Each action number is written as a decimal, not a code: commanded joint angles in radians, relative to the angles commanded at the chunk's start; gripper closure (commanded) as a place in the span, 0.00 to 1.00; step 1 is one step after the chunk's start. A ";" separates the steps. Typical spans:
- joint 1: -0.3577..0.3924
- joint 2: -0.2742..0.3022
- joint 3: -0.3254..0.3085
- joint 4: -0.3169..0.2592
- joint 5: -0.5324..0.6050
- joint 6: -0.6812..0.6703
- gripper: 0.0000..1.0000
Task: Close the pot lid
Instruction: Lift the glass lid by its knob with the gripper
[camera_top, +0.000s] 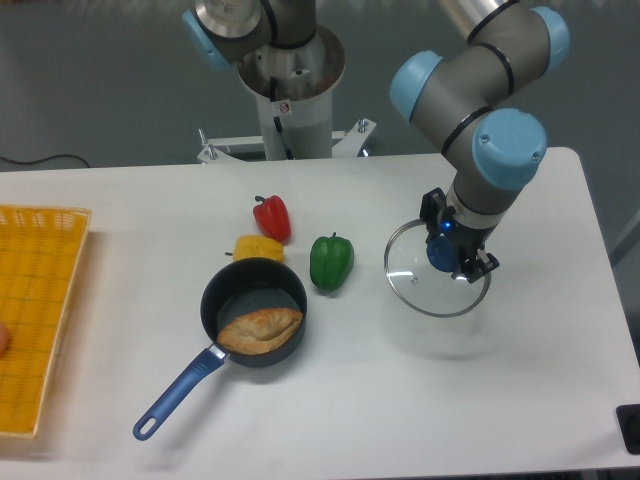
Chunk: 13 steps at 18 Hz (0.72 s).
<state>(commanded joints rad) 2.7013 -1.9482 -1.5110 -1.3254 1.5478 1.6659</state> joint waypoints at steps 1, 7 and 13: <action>0.000 0.000 0.000 0.000 -0.003 0.000 0.40; 0.000 0.009 0.003 0.000 -0.017 -0.011 0.40; -0.018 0.031 0.005 -0.011 -0.037 -0.060 0.40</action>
<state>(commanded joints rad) 2.6830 -1.9175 -1.5064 -1.3361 1.5110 1.6062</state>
